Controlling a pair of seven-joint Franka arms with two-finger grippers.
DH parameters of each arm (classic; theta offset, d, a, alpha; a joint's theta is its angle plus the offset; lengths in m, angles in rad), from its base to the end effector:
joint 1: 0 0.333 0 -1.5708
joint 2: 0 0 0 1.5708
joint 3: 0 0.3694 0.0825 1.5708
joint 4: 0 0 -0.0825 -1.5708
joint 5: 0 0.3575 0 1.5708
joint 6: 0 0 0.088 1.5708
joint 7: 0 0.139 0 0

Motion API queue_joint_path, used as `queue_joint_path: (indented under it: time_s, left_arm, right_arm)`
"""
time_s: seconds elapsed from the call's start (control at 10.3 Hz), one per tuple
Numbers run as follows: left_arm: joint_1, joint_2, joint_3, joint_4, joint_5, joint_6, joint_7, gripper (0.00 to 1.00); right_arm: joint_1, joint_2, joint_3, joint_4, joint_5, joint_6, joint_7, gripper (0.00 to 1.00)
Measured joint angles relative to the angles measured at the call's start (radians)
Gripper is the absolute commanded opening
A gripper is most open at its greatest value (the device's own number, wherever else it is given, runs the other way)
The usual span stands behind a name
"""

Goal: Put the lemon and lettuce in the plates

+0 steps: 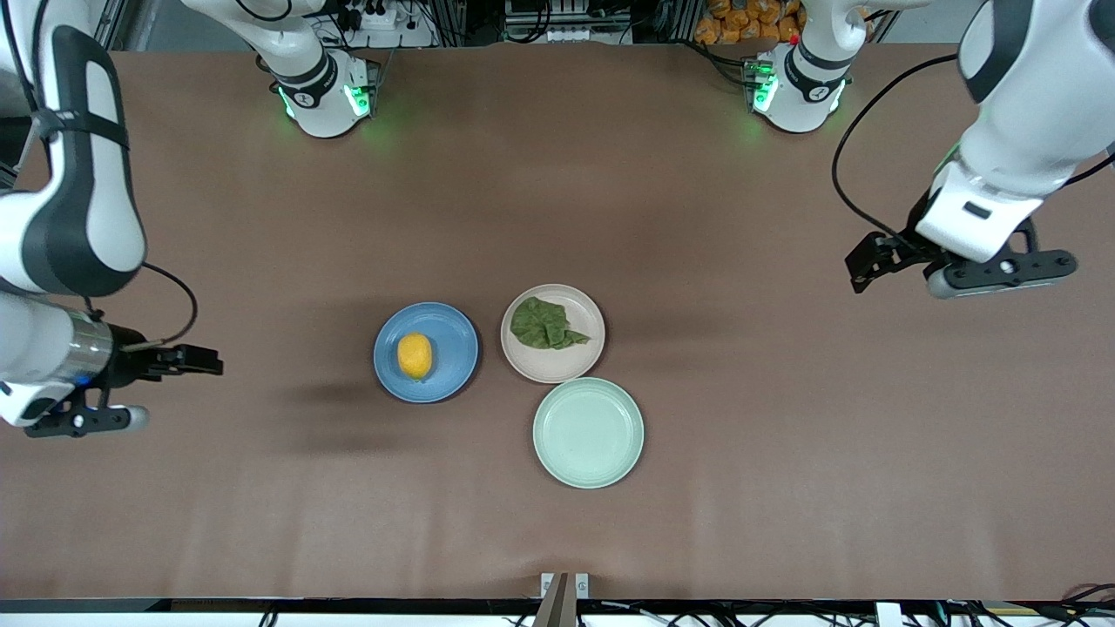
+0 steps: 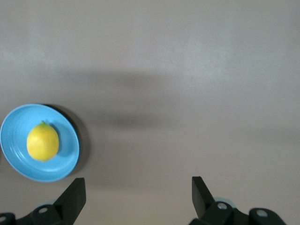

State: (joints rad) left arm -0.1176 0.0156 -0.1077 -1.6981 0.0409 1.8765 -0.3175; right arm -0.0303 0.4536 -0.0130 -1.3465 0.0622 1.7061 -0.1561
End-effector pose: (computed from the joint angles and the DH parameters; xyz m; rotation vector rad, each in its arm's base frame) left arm 0.5501 -0.1211 0.6090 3.1211 0.1300 0.2617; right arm 0.6773 -0.0198 0.4815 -3.0701 -0.1576 0.1353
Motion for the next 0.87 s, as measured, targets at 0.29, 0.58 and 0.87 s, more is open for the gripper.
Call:
queue_joint_path:
  time_s: [0.29, 0.58, 0.87]
  left_arm:
    - [0.011, 0.000, -0.002, 0.099, -0.020, -0.139, 0.157, 1.00]
    - [0.026, 0.000, -0.003, 0.188, -0.025, -0.280, 0.225, 1.00]
    - [0.026, 0.001, -0.005, 0.220, -0.026, -0.305, 0.225, 1.00]
  right_arm:
    - [-0.001, -0.065, -0.070, 0.006, 0.000, -0.056, -0.045, 1.00]
    - [0.002, -0.136, -0.115, 0.008, 0.000, -0.116, -0.050, 1.00]
    - [0.017, -0.211, -0.136, 0.008, 0.000, -0.155, -0.050, 1.00]
